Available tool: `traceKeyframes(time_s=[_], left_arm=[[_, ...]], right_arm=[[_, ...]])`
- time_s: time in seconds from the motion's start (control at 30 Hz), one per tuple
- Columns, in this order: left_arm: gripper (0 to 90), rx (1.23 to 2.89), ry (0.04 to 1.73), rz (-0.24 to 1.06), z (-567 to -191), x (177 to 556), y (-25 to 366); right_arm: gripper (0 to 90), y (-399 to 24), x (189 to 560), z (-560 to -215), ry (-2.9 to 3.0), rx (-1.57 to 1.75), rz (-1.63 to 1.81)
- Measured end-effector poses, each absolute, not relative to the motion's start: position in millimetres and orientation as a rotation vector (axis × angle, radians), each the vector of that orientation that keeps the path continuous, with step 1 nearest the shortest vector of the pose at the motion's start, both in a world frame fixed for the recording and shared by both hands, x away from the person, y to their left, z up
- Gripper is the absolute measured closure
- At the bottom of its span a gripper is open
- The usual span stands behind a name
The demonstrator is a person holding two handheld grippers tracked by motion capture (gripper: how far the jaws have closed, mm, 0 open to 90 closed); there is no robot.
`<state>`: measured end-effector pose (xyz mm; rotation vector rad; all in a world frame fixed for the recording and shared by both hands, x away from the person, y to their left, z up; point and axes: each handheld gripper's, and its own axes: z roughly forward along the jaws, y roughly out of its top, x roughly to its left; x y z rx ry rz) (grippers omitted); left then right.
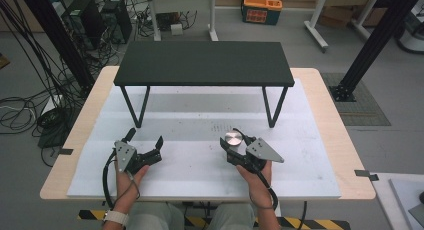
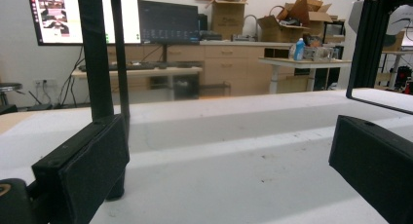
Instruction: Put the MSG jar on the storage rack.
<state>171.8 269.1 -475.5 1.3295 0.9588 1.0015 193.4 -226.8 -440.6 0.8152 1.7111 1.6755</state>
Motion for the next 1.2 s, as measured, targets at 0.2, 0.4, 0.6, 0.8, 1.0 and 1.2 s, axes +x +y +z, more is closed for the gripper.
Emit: traceKeyframes(time_s=[0.2, 0.4, 0.6, 0.8, 1.0, 1.2], left_arm=[[1.4, 1.330, 0.959, 1.001, -475, 172, 269], [1.4, 1.331, 0.959, 1.001, -475, 172, 269], [1.3, 1.331, 0.960, 1.000, -475, 172, 269], [1.4, 1.330, 0.960, 0.999, -475, 172, 269], [1.4, 1.332, 0.959, 0.999, -475, 172, 270], [1.4, 1.333, 0.959, 0.997, -475, 172, 270]], right_arm=[[42.2, -231, 192, -430, 1.711, 0.803, 1.673], [42.2, -234, 192, -416, 1.721, 0.785, 1.678], [42.2, -237, 193, -397, 1.722, 0.746, 1.691], [42.3, -238, 194, -377, 1.735, 0.711, 1.696], [42.3, -239, 196, -358, 1.738, 0.696, 1.704], [42.3, -240, 199, -333, 1.736, 0.669, 1.693]])
